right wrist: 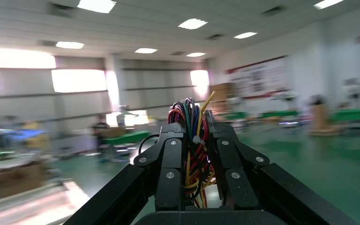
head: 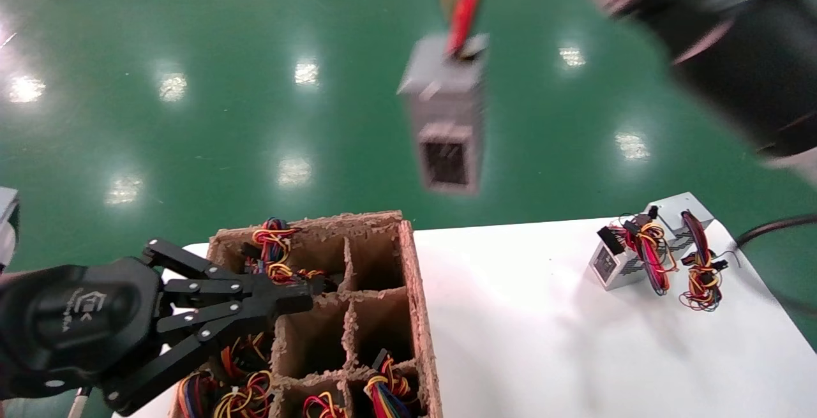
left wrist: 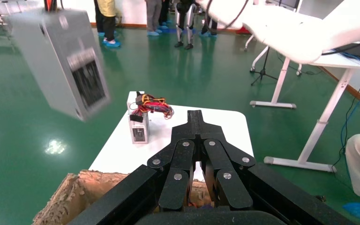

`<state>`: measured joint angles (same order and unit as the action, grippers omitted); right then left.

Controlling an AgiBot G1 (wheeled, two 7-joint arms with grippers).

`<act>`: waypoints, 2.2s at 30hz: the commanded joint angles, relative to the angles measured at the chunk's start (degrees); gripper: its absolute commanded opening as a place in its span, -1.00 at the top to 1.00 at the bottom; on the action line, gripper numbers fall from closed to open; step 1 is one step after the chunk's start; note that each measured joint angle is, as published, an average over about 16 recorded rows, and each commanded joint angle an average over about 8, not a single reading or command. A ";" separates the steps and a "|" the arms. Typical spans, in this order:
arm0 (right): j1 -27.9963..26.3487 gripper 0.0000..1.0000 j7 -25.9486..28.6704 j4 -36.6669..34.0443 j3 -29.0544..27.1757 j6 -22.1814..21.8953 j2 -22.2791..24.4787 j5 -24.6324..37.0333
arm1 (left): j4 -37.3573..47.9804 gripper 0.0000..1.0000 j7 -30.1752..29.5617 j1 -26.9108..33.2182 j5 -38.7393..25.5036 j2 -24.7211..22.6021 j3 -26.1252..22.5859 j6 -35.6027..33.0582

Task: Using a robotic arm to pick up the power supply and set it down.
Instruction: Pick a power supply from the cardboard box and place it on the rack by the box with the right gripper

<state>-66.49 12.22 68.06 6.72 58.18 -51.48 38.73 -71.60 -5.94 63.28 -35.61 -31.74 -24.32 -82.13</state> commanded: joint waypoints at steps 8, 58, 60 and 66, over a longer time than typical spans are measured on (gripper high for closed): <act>2.49 1.00 -0.59 -0.72 -5.94 -8.75 8.52 1.19 | 0.00 1.00 0.00 0.00 0.00 0.00 0.00 0.00; 24.77 1.00 9.75 -3.50 4.91 -51.39 26.60 17.74 | 0.00 1.00 0.00 0.00 0.00 0.00 -0.01 0.00; 22.53 1.00 9.60 -5.25 6.37 -51.05 25.26 18.41 | 0.00 1.00 0.00 0.00 0.00 0.00 -0.01 0.00; 15.38 1.00 8.83 -11.76 10.22 -49.03 21.21 20.61 | 0.00 1.00 0.00 0.00 0.00 0.00 -0.01 0.00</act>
<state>-51.02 20.83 55.97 16.59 9.28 -30.36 59.31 -71.60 -5.94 63.29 -35.61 -31.74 -24.33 -82.13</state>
